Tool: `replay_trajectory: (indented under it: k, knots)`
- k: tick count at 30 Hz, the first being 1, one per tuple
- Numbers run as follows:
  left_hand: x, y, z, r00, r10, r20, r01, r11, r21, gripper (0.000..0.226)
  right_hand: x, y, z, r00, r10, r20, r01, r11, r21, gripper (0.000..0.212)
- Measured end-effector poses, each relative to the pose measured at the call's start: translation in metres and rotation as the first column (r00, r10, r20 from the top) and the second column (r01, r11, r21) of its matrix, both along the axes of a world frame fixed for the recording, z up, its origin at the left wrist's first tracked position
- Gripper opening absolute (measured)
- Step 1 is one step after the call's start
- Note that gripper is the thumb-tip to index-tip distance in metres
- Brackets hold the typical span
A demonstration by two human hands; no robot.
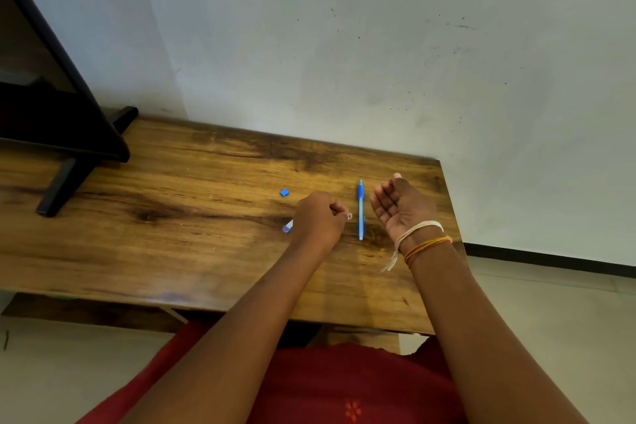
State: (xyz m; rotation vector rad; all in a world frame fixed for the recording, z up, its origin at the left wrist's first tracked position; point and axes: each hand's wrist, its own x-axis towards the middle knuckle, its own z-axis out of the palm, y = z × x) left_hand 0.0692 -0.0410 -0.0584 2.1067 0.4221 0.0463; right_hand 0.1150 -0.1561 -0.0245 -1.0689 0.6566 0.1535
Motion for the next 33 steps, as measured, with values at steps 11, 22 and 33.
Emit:
replay_trajectory:
  k: [11, 22, 33]
  knots:
    - [0.008, -0.055, -0.013, 0.998, 0.03, -0.048, -0.017, 0.966, 0.259, 0.033, -0.002, -0.038, -0.004, 0.998, 0.012, 0.055, 0.001, 0.971, -0.24, 0.016]
    - [0.018, -0.047, -0.001, 0.958, 0.141, -0.248, -0.204, 0.947, -0.25, 0.016, -0.005, -0.048, -0.002, 0.994, 0.046, 0.104, -0.017, 0.964, -0.265, 0.011]
    - [0.016, -0.009, 0.025, 0.951, 0.1, -0.293, -0.304, 0.126, -0.944, 0.005, -0.011, -0.019, 0.007, 0.957, 0.134, 0.256, -0.057, 0.956, -0.287, 0.013]
